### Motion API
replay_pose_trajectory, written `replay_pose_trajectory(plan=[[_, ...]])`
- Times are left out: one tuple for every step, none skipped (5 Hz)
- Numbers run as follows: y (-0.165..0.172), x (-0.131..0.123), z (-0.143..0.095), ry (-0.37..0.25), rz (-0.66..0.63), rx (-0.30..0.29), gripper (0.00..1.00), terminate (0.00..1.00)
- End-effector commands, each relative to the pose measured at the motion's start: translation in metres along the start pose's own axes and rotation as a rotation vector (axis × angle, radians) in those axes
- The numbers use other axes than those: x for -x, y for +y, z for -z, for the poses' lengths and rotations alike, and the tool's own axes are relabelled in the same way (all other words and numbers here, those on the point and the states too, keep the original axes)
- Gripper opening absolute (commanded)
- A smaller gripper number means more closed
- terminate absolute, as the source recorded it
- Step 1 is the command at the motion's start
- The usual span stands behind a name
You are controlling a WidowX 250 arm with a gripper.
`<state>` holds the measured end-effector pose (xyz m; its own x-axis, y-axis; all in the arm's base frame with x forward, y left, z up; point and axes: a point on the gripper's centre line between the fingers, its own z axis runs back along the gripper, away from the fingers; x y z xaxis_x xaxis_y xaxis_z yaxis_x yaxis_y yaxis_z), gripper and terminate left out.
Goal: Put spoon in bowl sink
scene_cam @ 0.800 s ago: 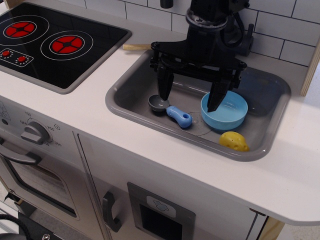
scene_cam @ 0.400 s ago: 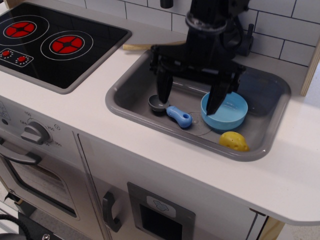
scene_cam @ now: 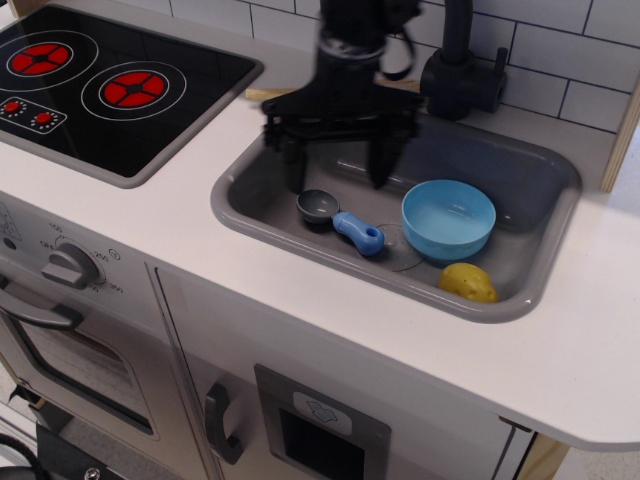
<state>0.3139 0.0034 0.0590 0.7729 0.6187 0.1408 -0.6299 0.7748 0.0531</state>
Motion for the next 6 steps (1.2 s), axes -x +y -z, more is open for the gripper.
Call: replay_pose_trajectory(plan=[[-0.006,-0.023,0.032,-0.03,-0.078,0.03,1.0,0.0],[-0.004,-0.026,0.044,-0.006,-0.171,0.061,1.0,0.0],[0.001,-0.027,0.051,0.029,-0.258,0.109,1.0,0.0],[0.001,-0.028,0.06,0.04,-0.305,0.118,1.0,0.0],[0.0,-0.026,0.069,0.043,-0.324,0.111,1.0,0.0],[0.0,-0.024,0.074,0.046,-0.34,0.099,1.0,0.0]])
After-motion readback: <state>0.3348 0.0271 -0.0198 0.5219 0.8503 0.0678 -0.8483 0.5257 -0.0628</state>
